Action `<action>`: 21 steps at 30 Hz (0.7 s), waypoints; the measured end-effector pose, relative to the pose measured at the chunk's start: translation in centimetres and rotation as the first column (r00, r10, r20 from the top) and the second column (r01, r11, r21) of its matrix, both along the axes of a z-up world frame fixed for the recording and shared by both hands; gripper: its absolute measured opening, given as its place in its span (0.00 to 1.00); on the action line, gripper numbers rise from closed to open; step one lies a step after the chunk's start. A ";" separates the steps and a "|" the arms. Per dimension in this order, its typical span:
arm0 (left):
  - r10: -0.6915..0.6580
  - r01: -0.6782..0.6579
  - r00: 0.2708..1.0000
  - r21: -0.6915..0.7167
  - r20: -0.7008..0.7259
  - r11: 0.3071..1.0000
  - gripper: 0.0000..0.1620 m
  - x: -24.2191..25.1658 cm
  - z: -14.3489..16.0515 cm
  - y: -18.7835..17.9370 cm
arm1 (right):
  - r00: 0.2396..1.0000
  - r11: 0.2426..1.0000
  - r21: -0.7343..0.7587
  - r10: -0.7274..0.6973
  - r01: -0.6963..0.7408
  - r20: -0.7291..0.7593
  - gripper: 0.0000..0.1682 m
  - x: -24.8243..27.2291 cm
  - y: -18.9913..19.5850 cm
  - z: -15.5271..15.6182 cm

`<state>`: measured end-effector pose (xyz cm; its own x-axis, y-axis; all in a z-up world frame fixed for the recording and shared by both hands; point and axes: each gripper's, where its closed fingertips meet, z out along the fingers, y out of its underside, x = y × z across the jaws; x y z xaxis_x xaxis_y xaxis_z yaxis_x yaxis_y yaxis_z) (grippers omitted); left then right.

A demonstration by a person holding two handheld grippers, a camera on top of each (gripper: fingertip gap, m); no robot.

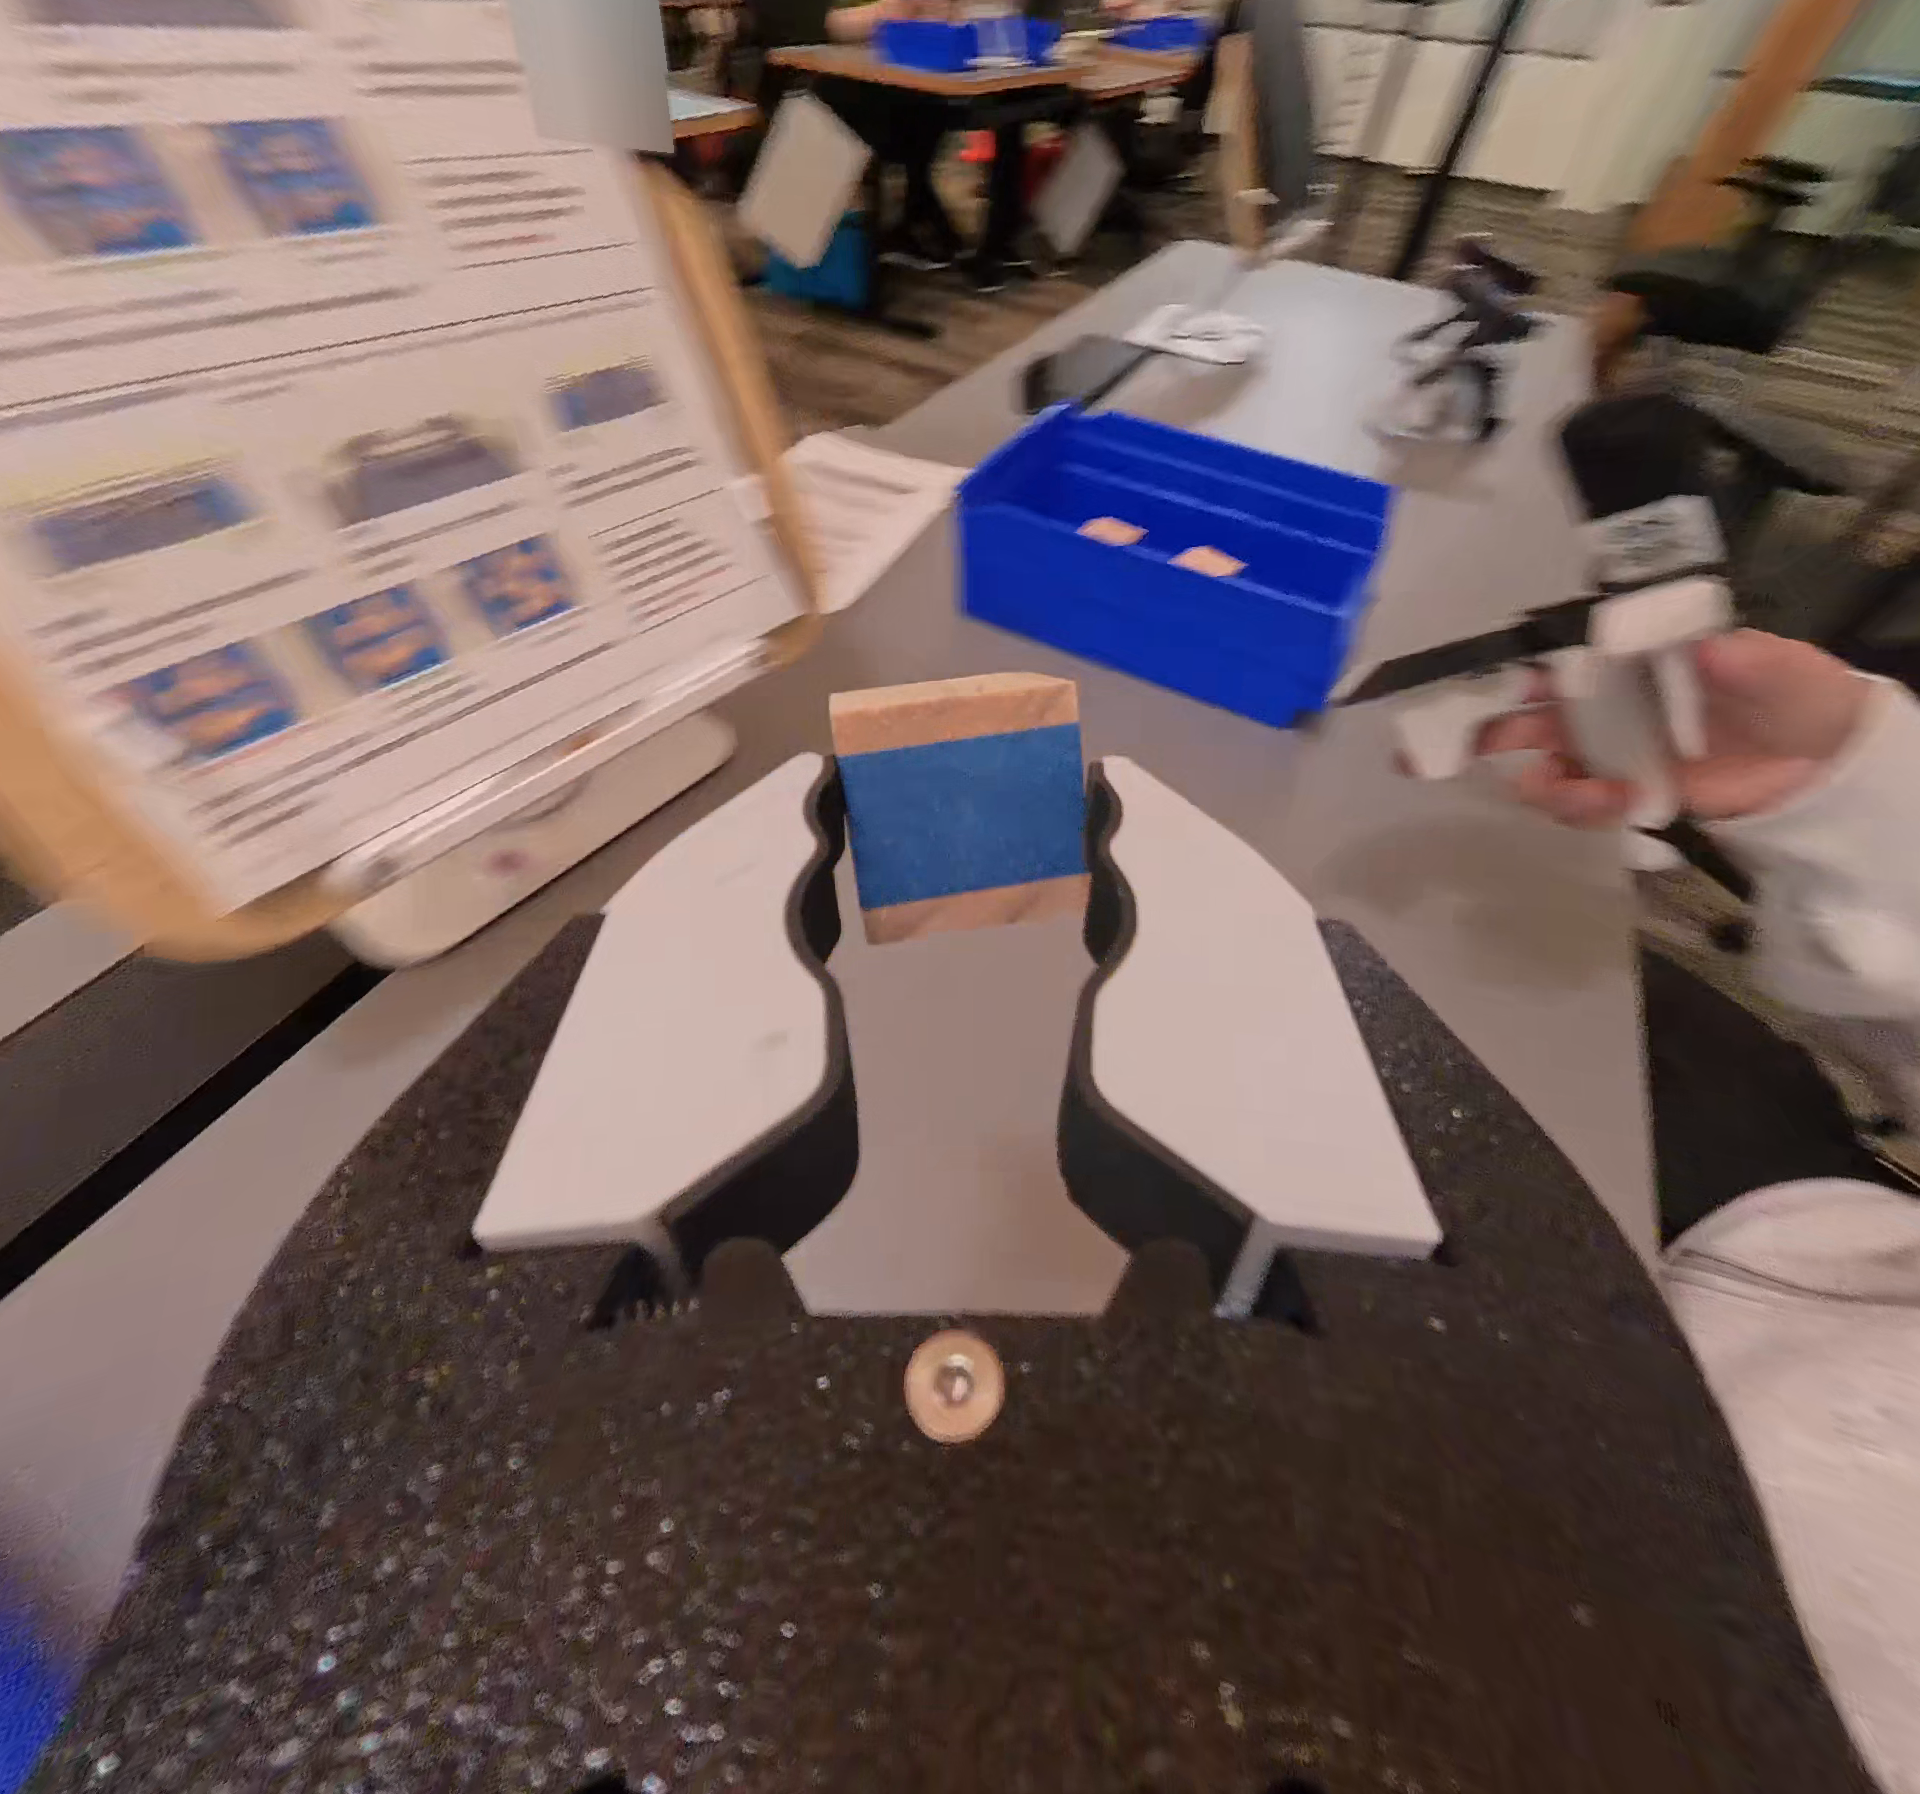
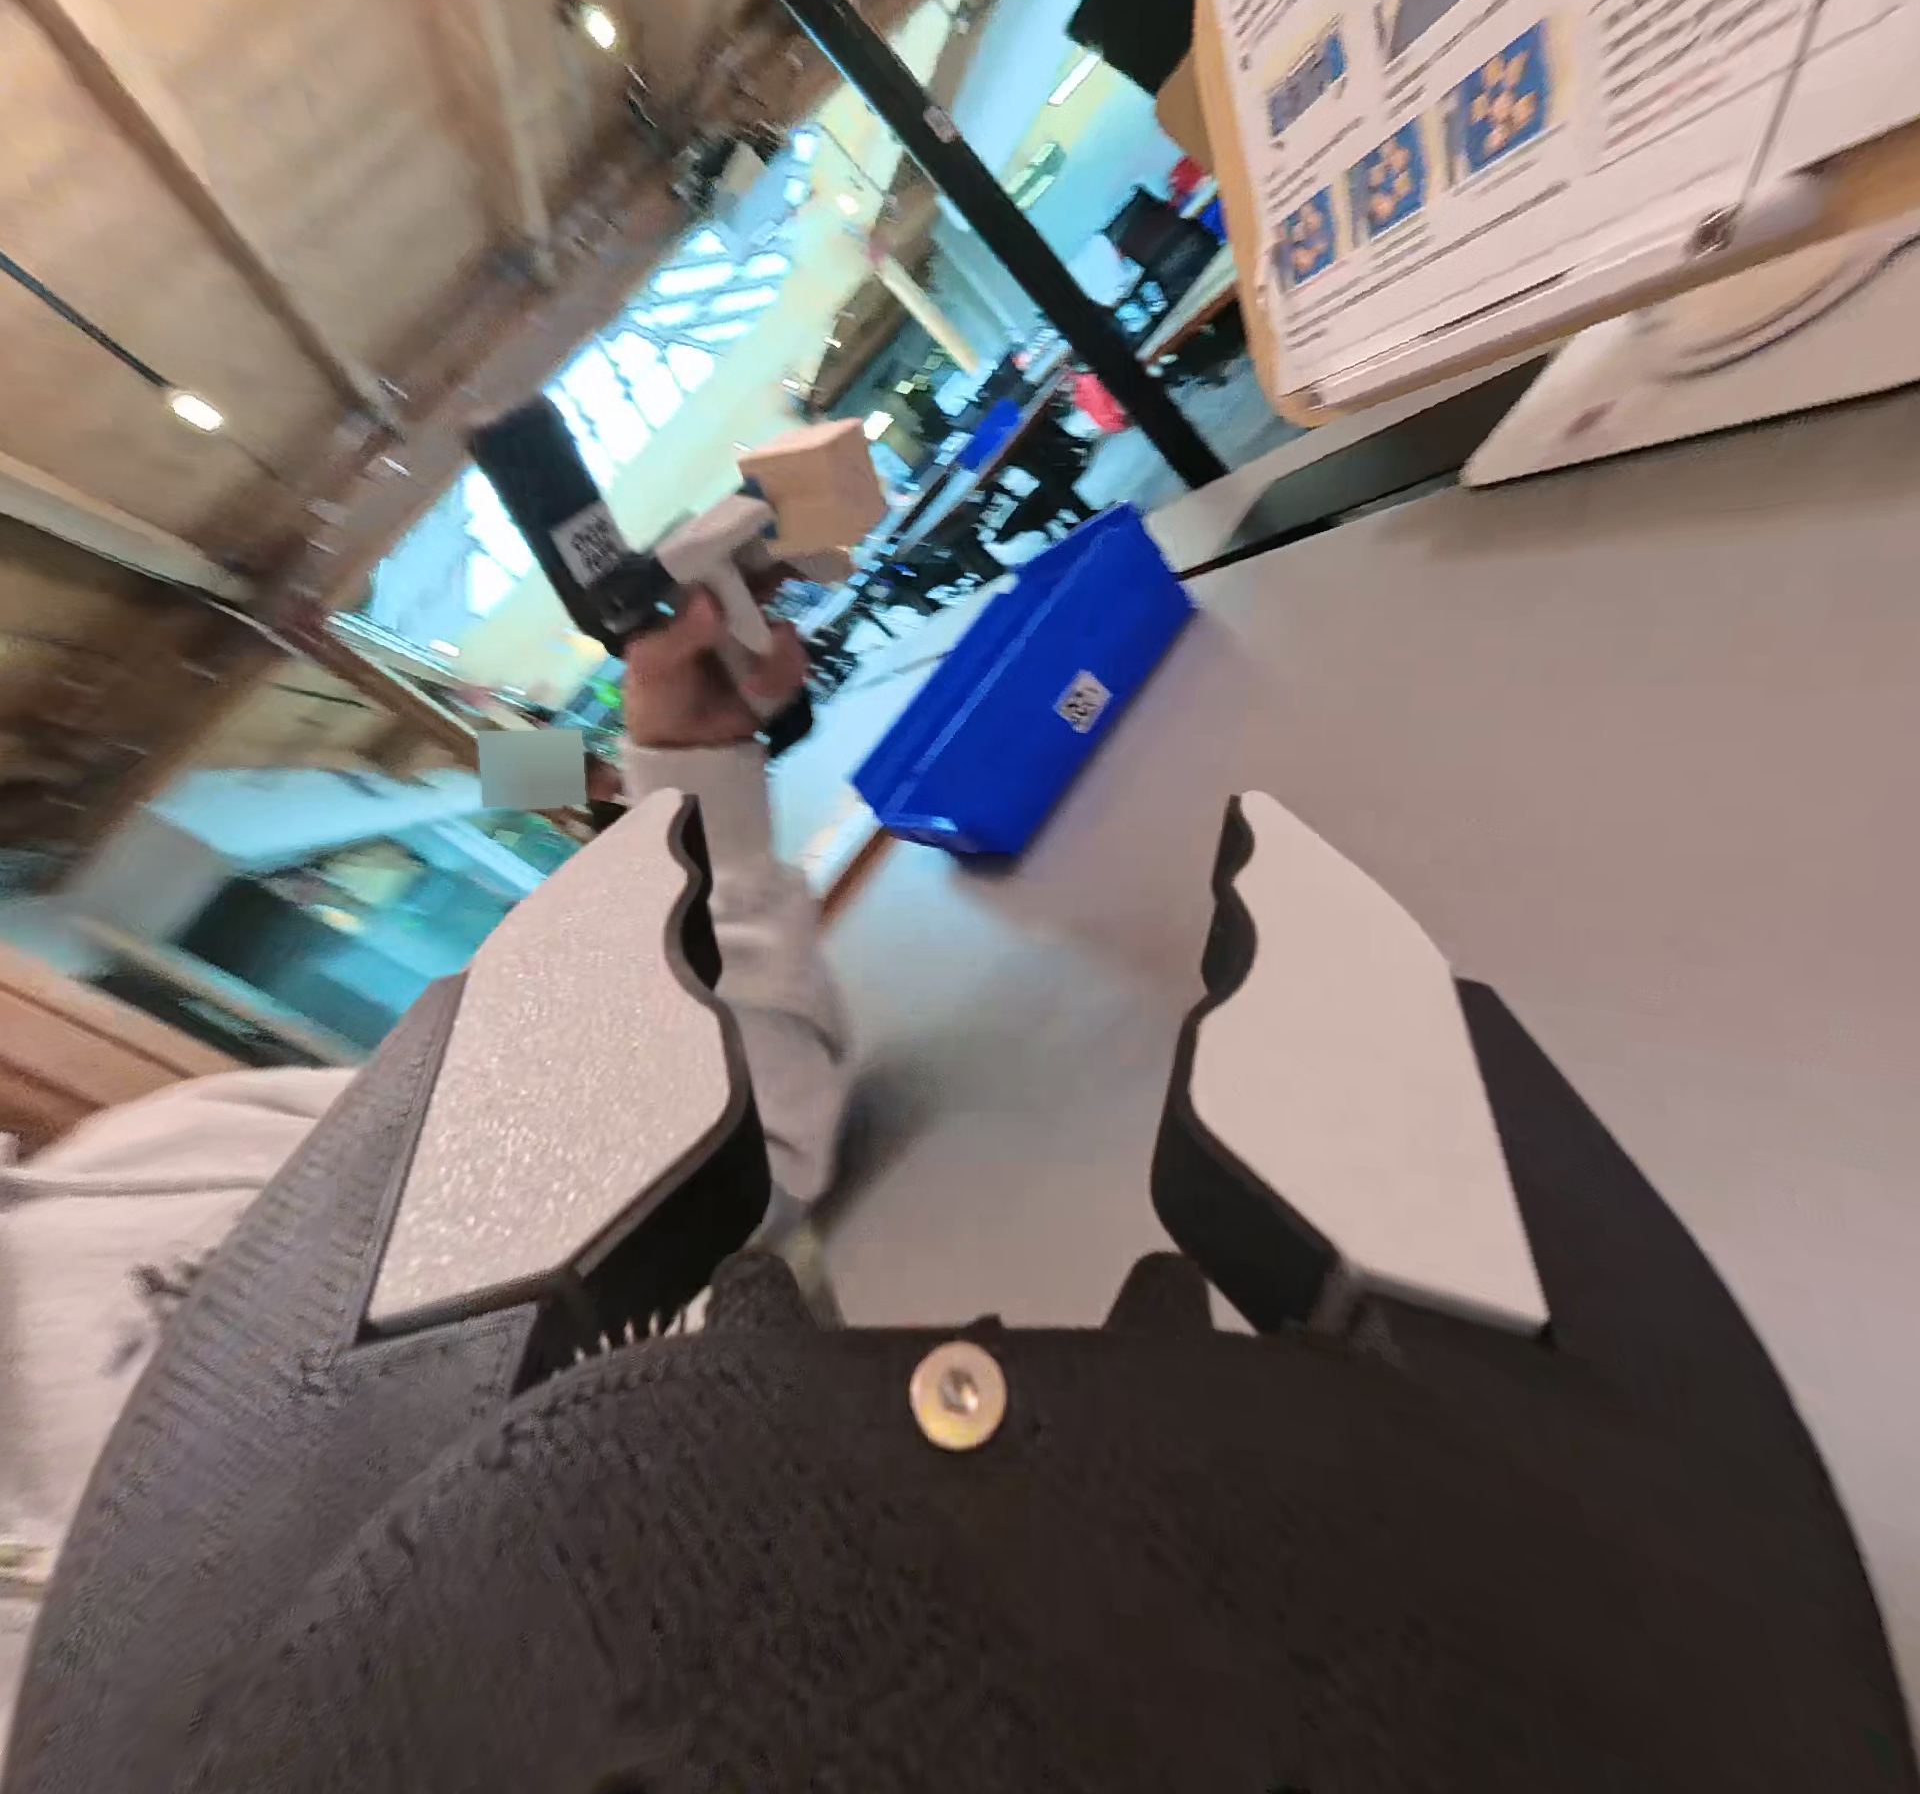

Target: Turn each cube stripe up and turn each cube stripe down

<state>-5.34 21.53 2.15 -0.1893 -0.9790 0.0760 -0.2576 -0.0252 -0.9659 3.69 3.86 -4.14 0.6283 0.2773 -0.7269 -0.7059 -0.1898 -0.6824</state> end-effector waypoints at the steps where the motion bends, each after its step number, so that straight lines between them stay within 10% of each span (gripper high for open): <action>1: -0.063 0.063 0.998 -0.011 0.015 0.998 0.27 1.3 -0.2 -2.0 | 0.998 1.000 0.014 0.021 -0.020 -0.055 0.54 0.0 0.3 0.2; 9: -0.436 0.425 0.888 0.103 0.147 0.899 0.27 6.3 -1.7 -13.3 | 0.975 0.994 0.052 0.105 -0.096 -0.198 0.57 -0.6 1.8 1.2; 21: -0.642 0.552 0.727 0.347 0.244 0.758 0.27 4.6 -1.9 -16.7 | 0.871 0.933 0.191 0.354 -0.305 -0.341 0.55 -4.7 2.8 4.0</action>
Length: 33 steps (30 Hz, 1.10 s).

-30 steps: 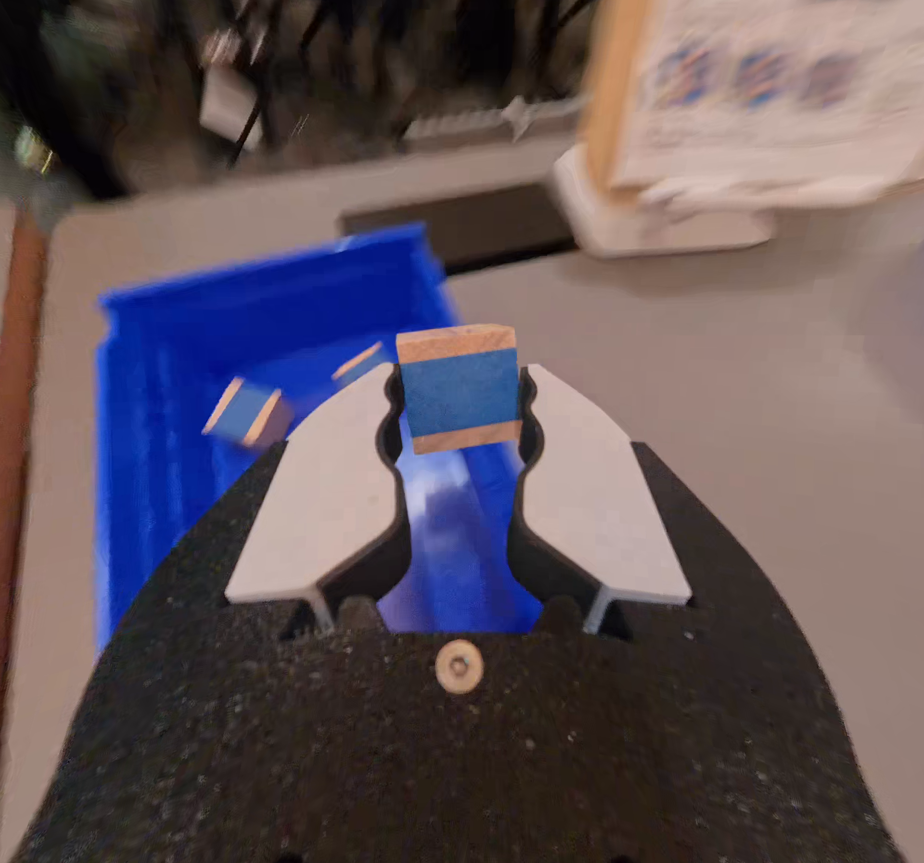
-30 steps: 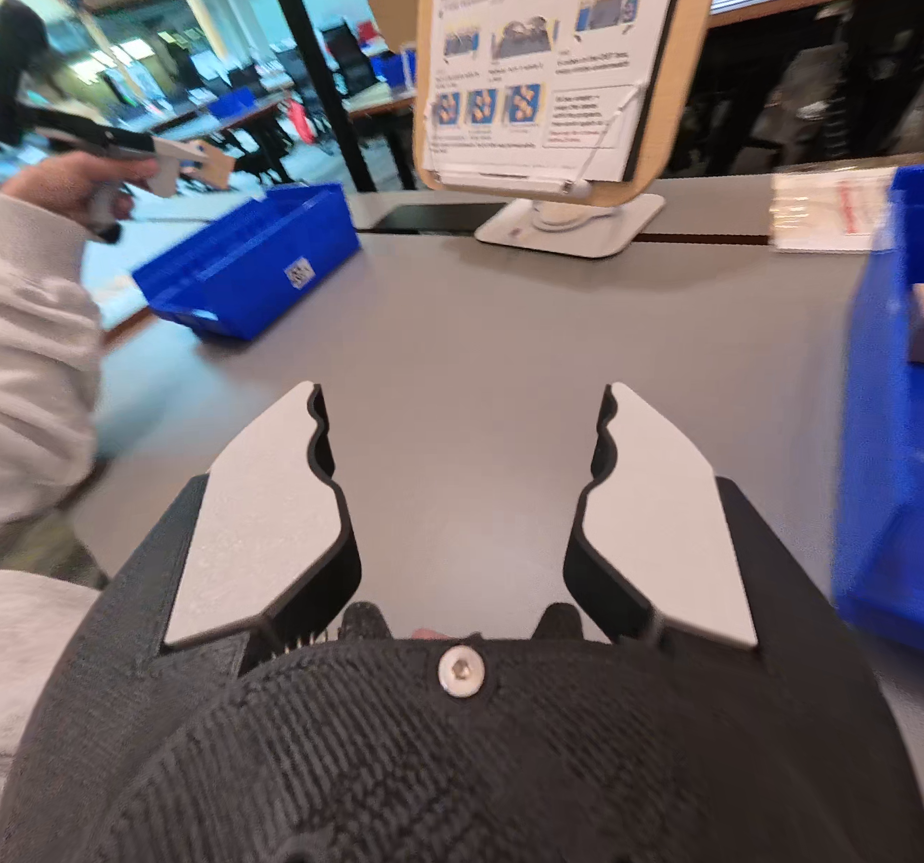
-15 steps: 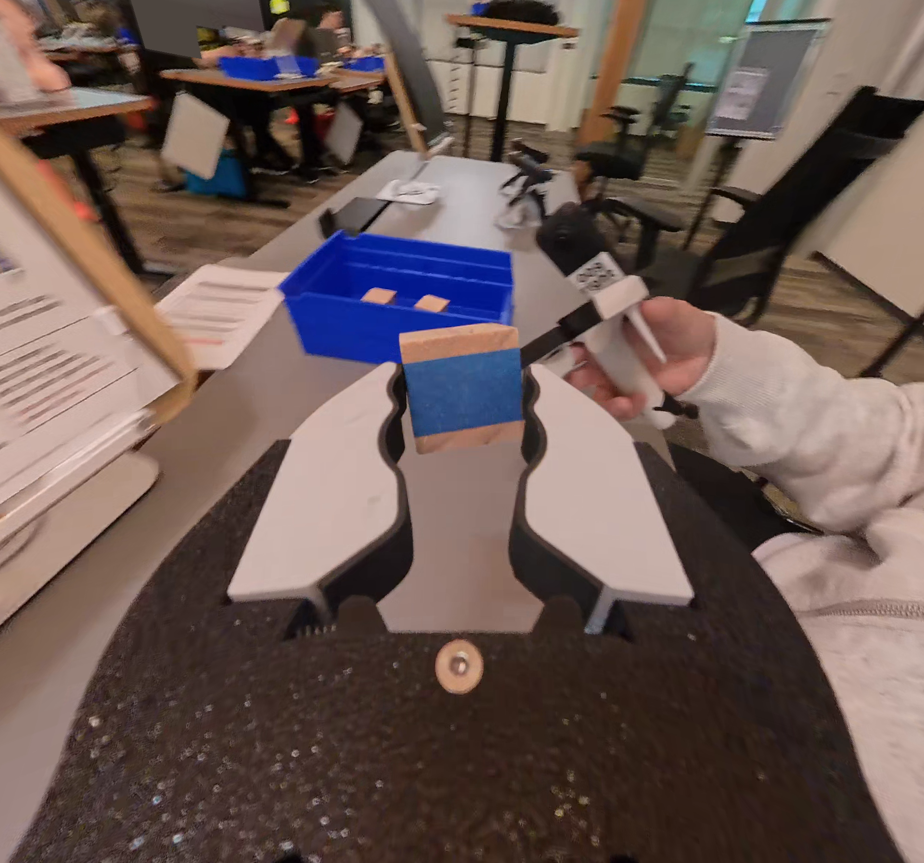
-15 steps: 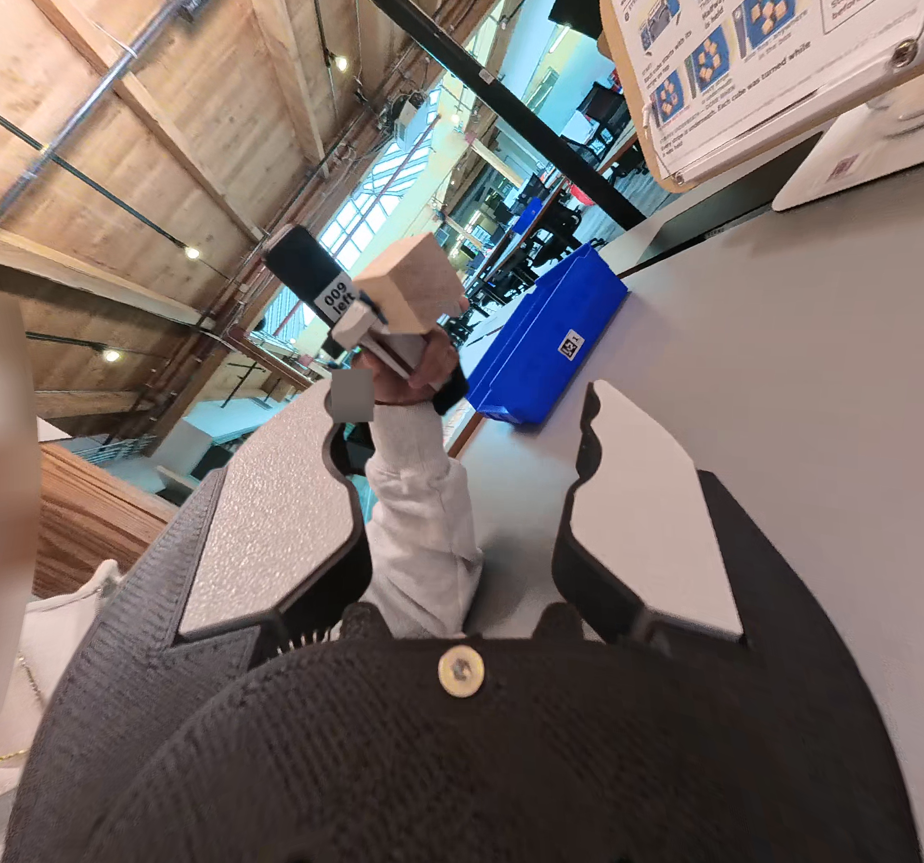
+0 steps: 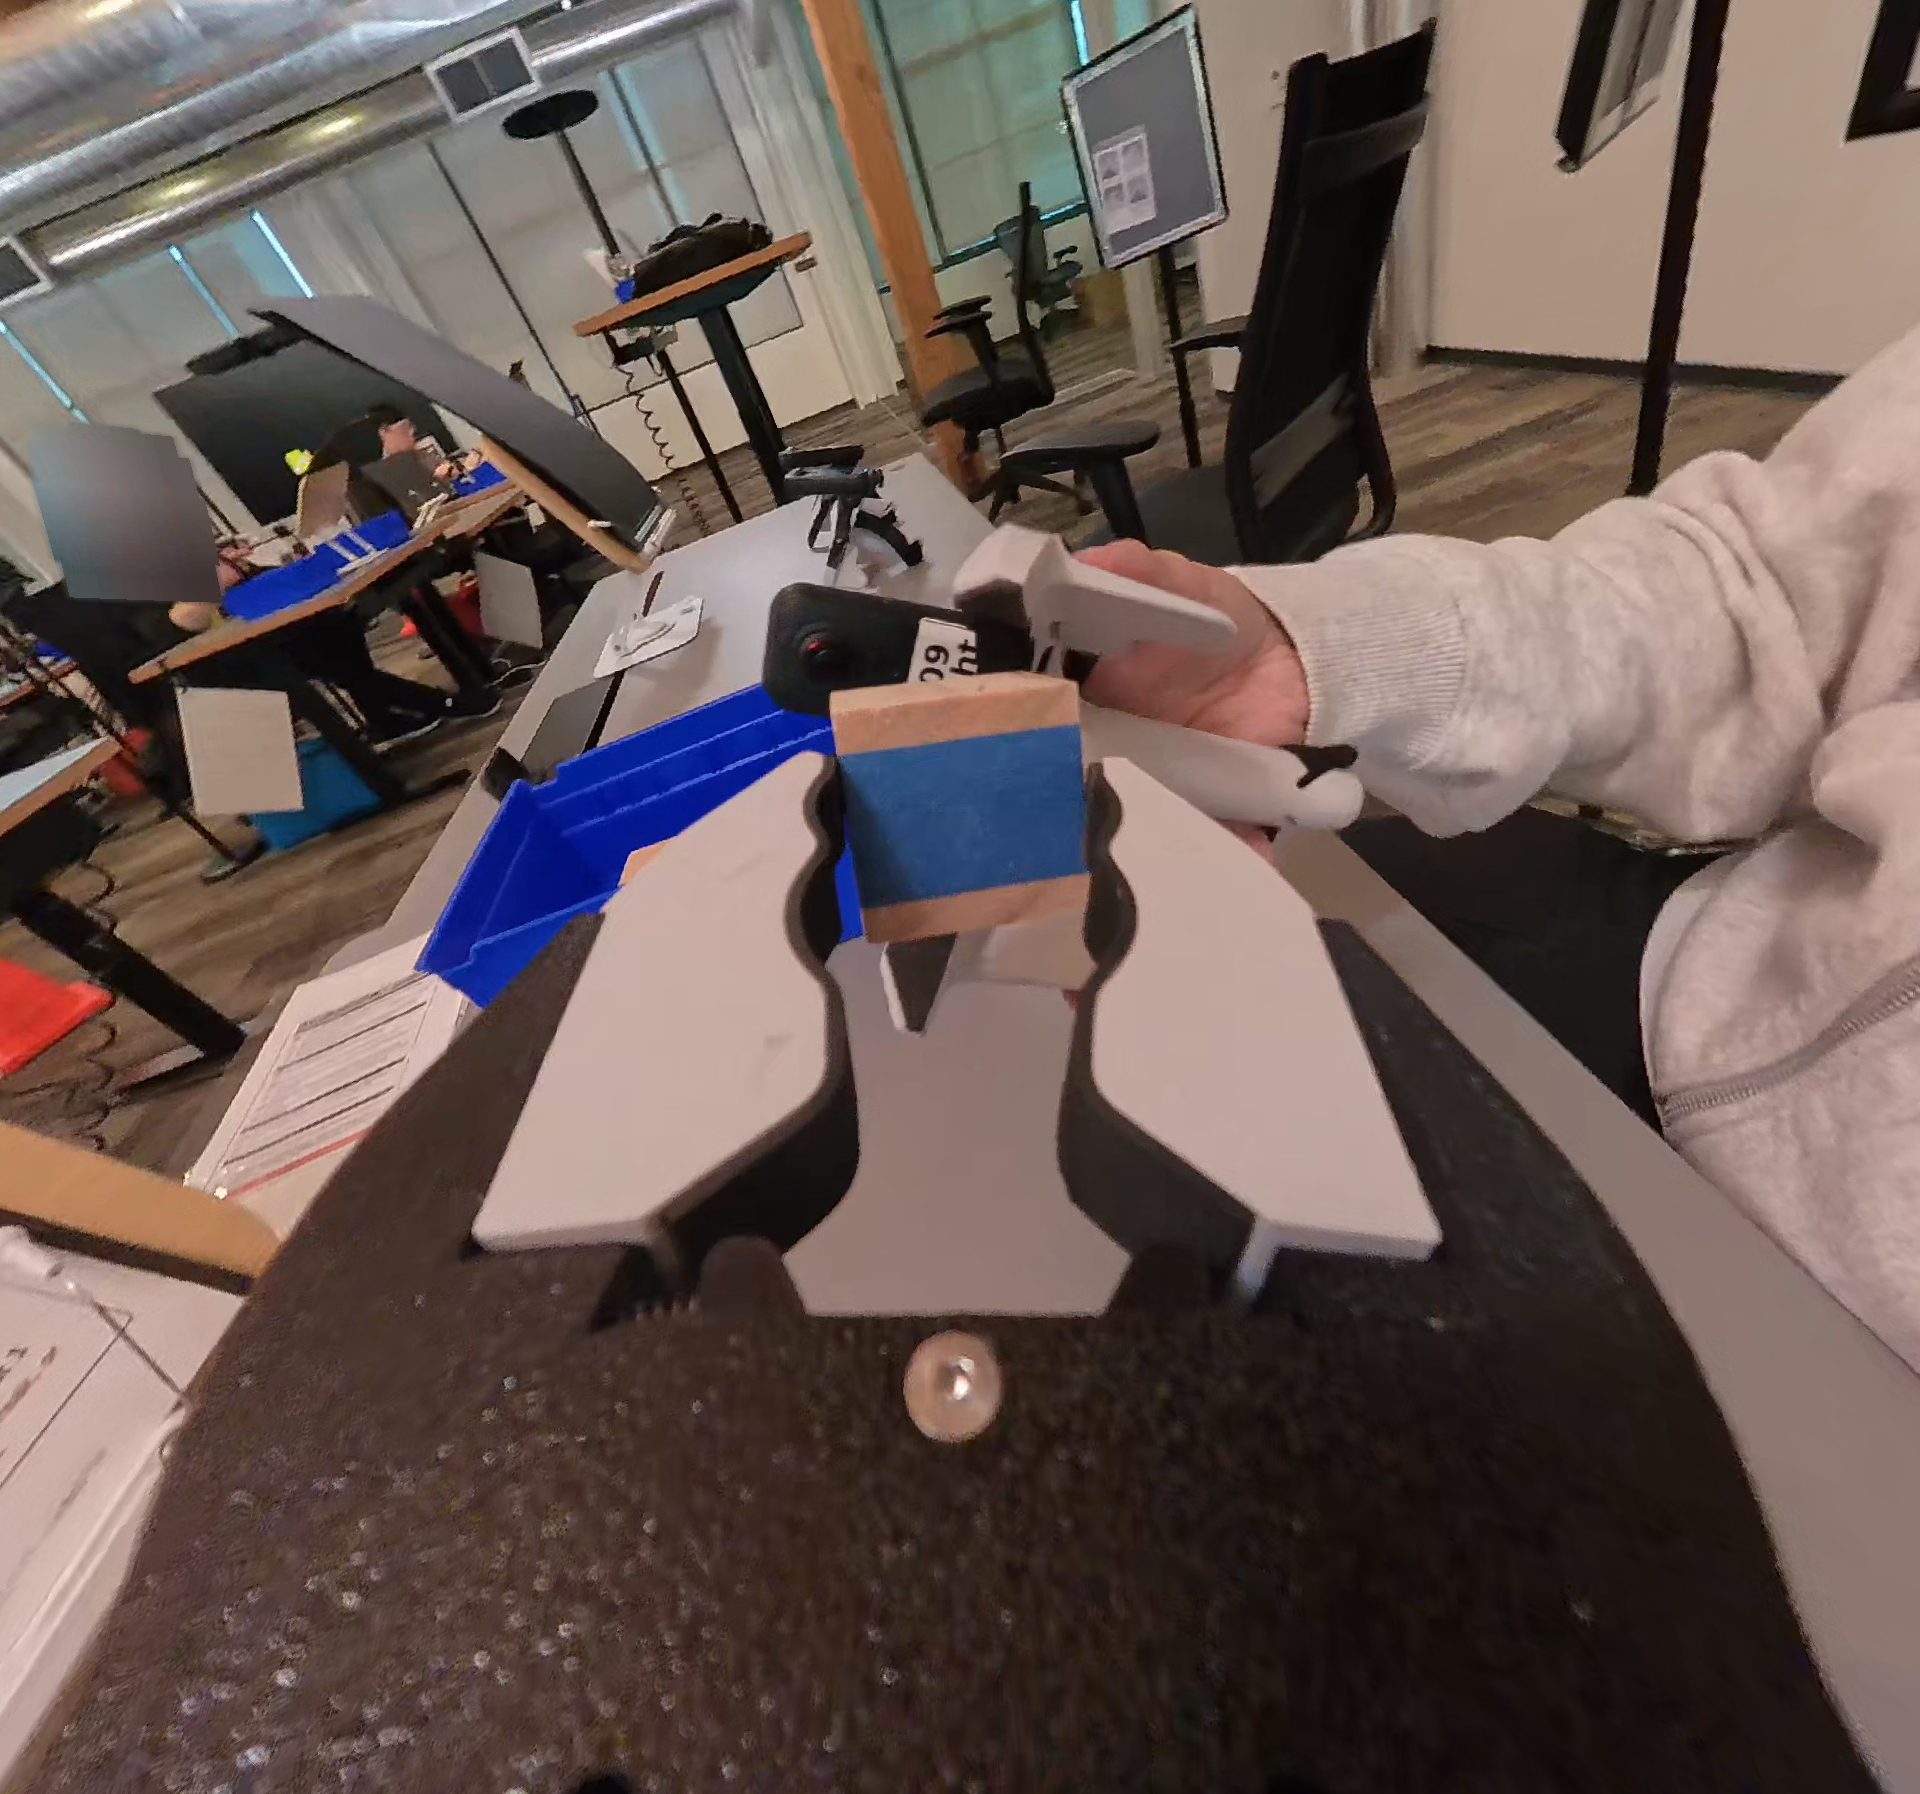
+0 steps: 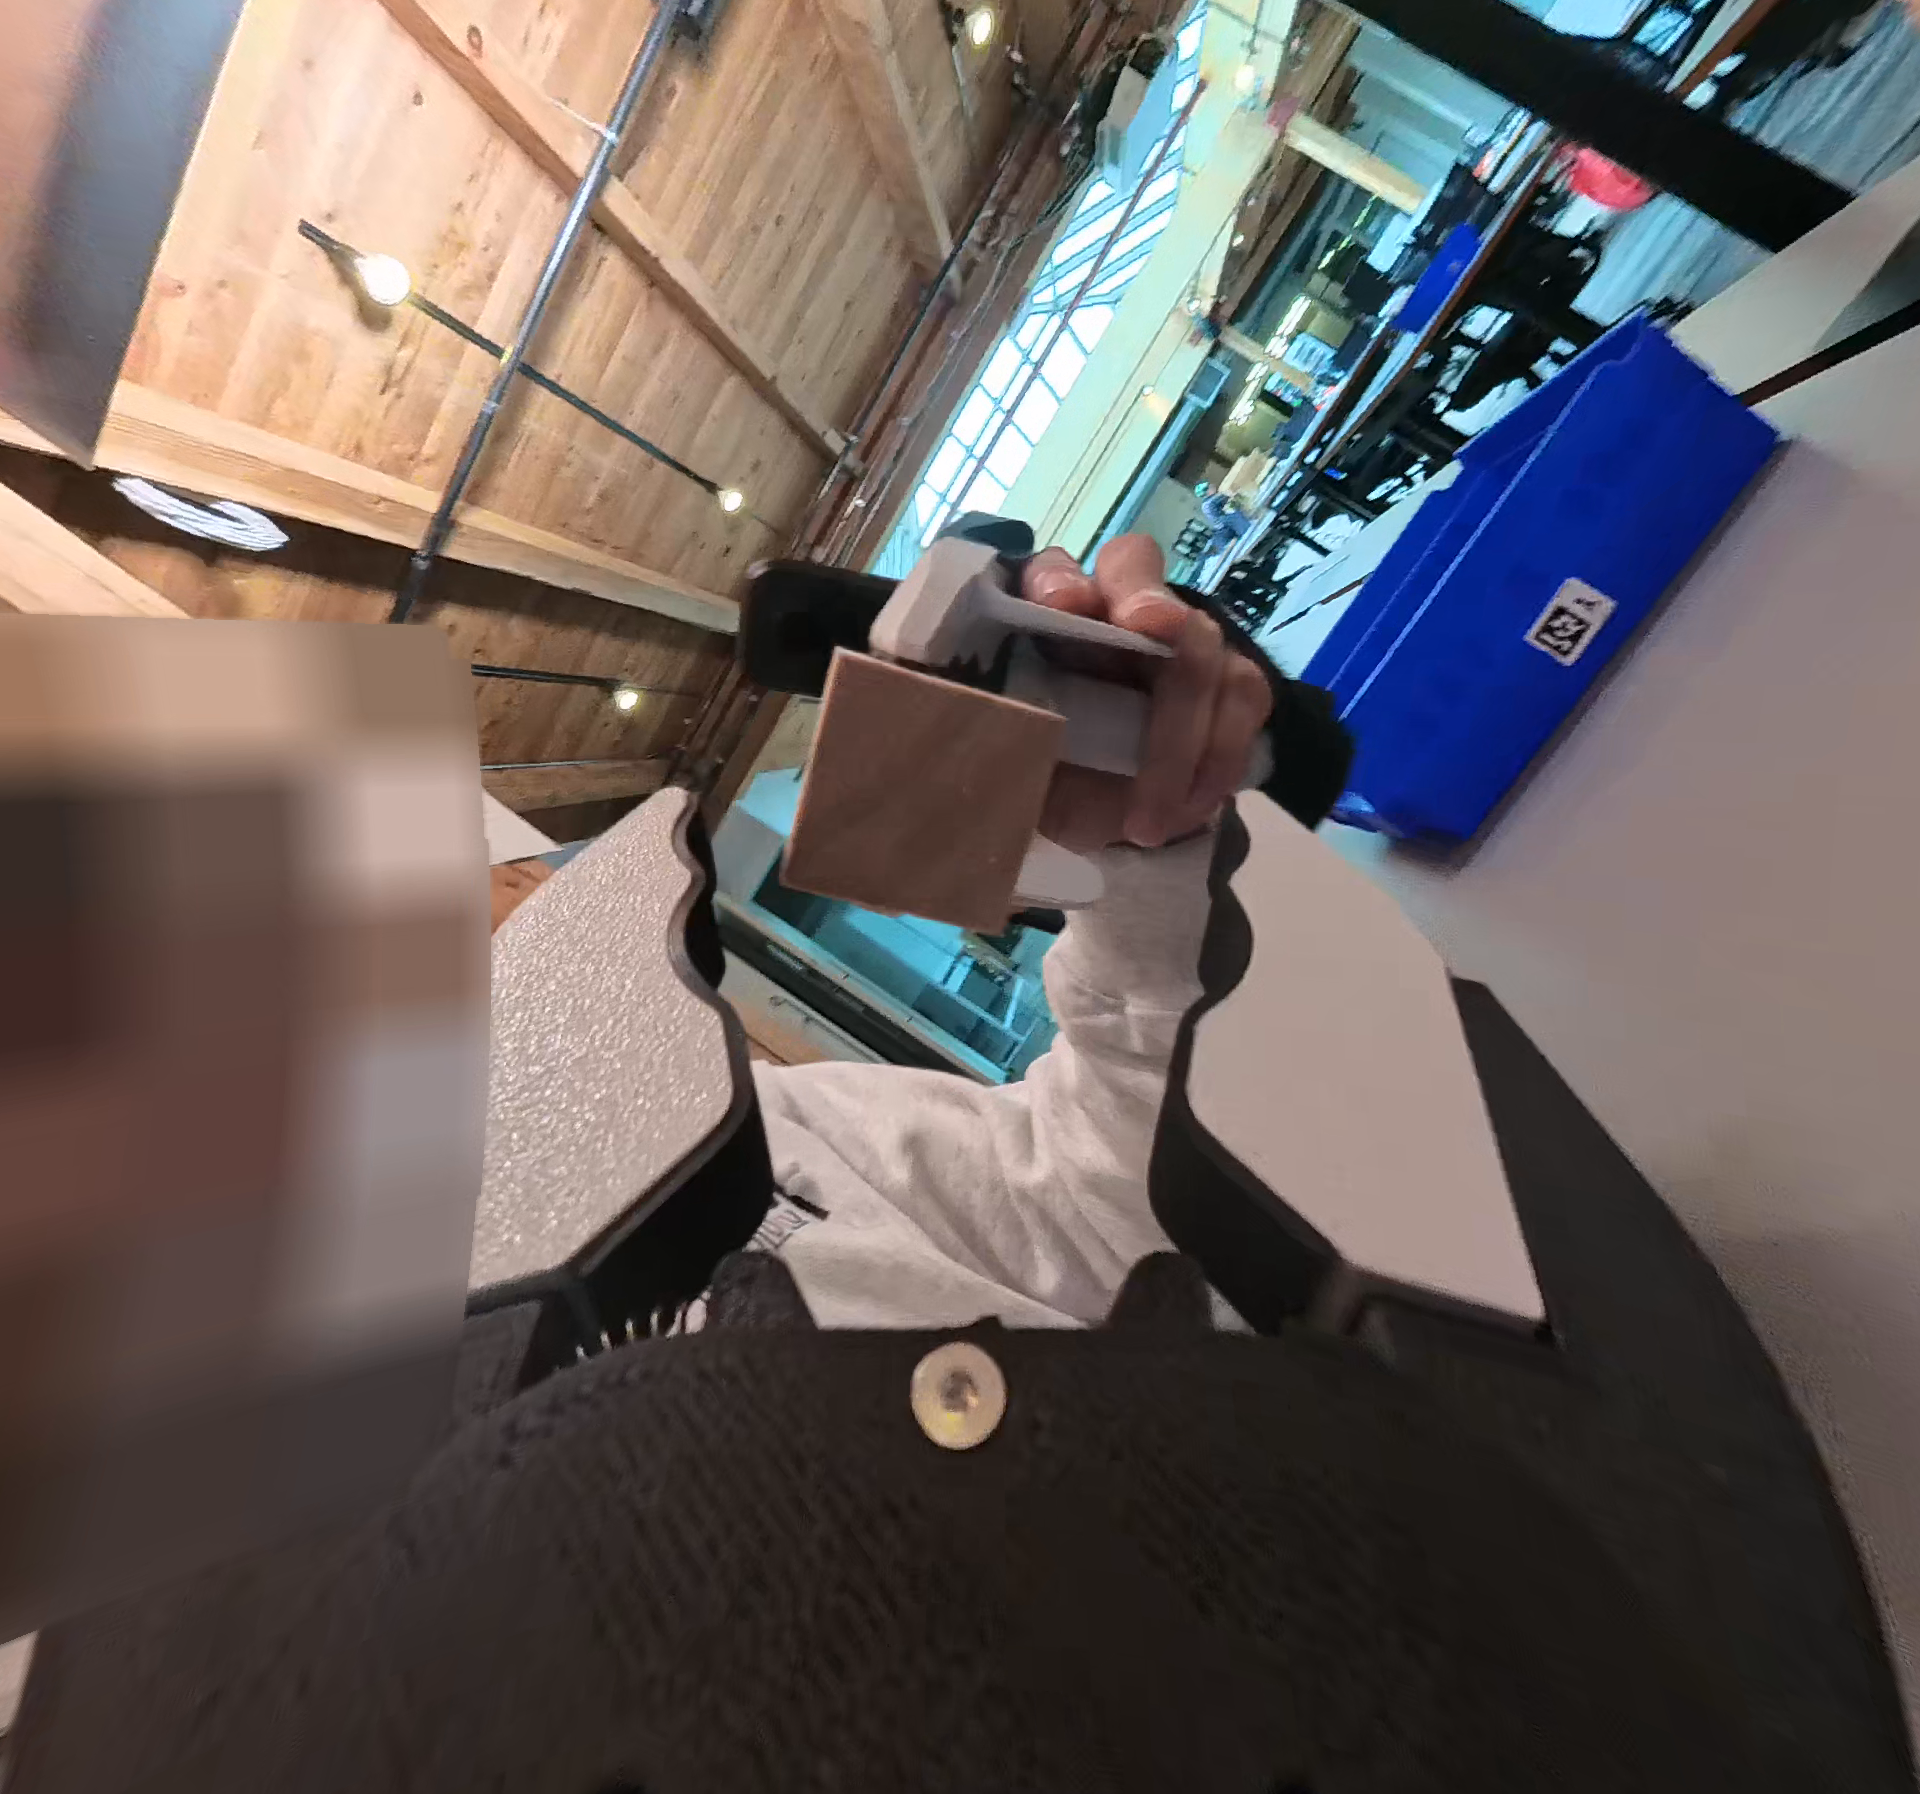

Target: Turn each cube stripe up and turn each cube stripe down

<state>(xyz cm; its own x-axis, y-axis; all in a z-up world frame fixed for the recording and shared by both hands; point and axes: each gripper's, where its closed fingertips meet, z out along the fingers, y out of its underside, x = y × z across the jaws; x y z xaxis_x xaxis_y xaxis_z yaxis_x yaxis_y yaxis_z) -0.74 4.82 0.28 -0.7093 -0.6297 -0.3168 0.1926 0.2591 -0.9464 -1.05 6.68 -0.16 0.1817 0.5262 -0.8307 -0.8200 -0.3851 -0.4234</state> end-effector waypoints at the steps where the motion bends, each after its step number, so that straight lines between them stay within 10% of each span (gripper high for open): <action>1: -0.002 0.002 1.000 0.017 0.012 1.000 0.27 0.0 -0.2 0.0 | 1.000 1.000 0.010 0.016 -0.016 -0.013 0.53 -0.2 0.0 0.3; 14: 0.008 -0.009 1.000 0.044 0.024 0.999 0.26 0.8 -1.8 0.4 | 0.999 0.999 -0.022 0.042 -0.042 -0.005 0.28 0.0 0.5 -0.8; 19: 0.224 -0.219 0.974 0.116 -0.036 0.969 0.36 3.0 -3.3 2.1 | 0.955 0.988 -0.075 -0.111 0.137 0.274 0.28 3.0 0.2 -1.6; 23: 0.347 -0.327 0.931 0.163 -0.113 0.931 0.41 4.2 -4.9 4.0 | 0.726 0.875 -0.092 -0.330 0.474 0.603 0.28 11.7 -2.4 -0.8; 27: 0.408 -0.395 0.895 0.108 -0.180 0.912 0.42 4.8 -5.0 5.6 | 0.288 0.566 -0.119 -0.219 0.816 0.932 0.28 23.7 -7.7 -2.7; 33: 0.452 -0.445 0.857 0.086 -0.247 0.891 0.39 5.1 -5.8 7.2 | 0.268 0.431 -0.322 0.182 0.843 0.946 0.28 30.9 -9.3 -10.1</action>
